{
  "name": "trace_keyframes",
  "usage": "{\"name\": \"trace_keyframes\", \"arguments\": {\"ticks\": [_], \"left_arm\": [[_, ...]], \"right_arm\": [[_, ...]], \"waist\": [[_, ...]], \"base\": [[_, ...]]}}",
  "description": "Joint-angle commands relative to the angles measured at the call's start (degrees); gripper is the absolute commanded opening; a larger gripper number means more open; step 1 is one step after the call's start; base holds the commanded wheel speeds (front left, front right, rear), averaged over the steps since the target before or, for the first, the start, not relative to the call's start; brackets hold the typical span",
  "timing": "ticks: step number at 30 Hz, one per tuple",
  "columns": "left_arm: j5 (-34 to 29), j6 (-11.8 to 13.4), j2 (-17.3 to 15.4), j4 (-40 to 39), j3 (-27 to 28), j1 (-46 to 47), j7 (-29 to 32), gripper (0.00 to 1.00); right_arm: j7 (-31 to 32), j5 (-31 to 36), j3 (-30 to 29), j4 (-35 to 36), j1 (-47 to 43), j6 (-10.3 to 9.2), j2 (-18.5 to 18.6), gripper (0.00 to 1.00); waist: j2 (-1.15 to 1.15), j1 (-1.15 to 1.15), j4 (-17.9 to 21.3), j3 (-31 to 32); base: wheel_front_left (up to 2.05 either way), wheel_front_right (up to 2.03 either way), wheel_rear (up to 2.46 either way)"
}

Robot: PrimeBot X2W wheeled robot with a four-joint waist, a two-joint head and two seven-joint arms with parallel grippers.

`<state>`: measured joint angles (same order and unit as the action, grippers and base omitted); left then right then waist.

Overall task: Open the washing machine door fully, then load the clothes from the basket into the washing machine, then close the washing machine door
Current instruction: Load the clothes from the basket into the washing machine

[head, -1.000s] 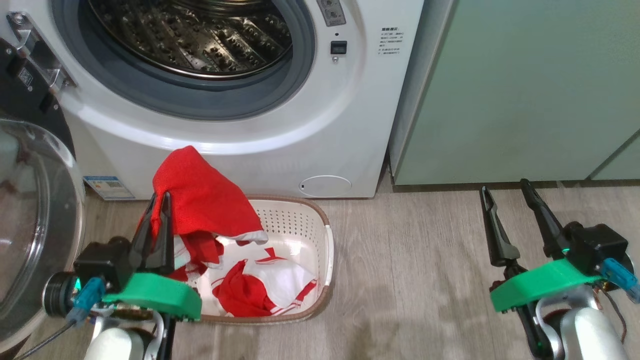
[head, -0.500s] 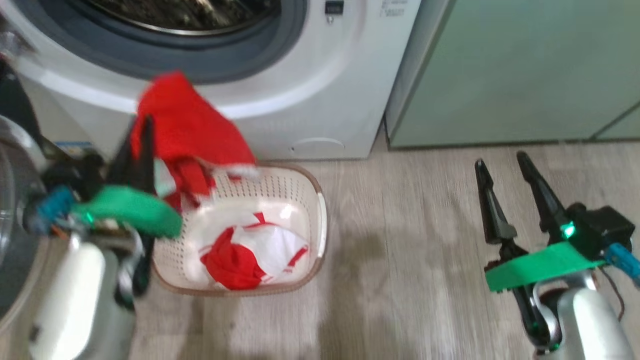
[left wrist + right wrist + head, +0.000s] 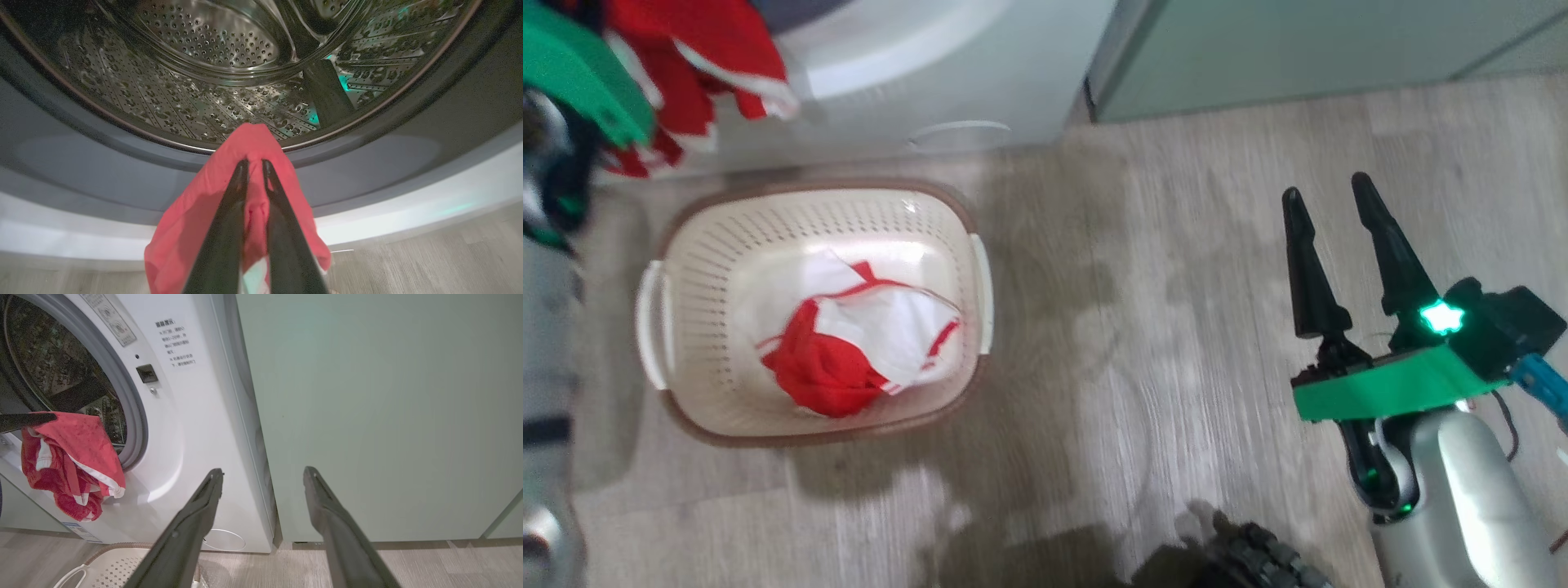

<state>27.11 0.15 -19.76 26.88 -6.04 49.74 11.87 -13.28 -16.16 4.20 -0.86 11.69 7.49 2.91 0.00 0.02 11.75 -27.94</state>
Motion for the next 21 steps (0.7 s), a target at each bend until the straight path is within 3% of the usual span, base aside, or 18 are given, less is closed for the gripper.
{"name": "trace_keyframes", "arguments": {"ticks": [1,11,21], "left_arm": [[0.02,-0.33,-3.79,-0.98,1.94,3.89,1.15,0.00],[-0.90,-0.89,-10.35,6.05,0.71,19.65,13.84,0.00],[-3.12,0.55,-15.49,5.35,0.23,27.76,18.94,0.00]], "right_arm": [[-0.71,-0.73,1.62,1.14,1.11,0.00,-0.03,1.00],[-1.69,-5.25,4.62,0.09,5.09,0.00,-0.03,1.00],[-1.71,-9.27,6.87,1.18,6.40,0.00,-0.03,1.00]], "waist": [[0.00,-0.02,2.71,-3.42],[0.00,-0.02,8.58,-10.39],[0.00,-0.02,13.72,-15.63]], "base": [[0.00,0.00,0.00],[0.00,0.00,0.00],[0.00,0.00,0.00]]}}
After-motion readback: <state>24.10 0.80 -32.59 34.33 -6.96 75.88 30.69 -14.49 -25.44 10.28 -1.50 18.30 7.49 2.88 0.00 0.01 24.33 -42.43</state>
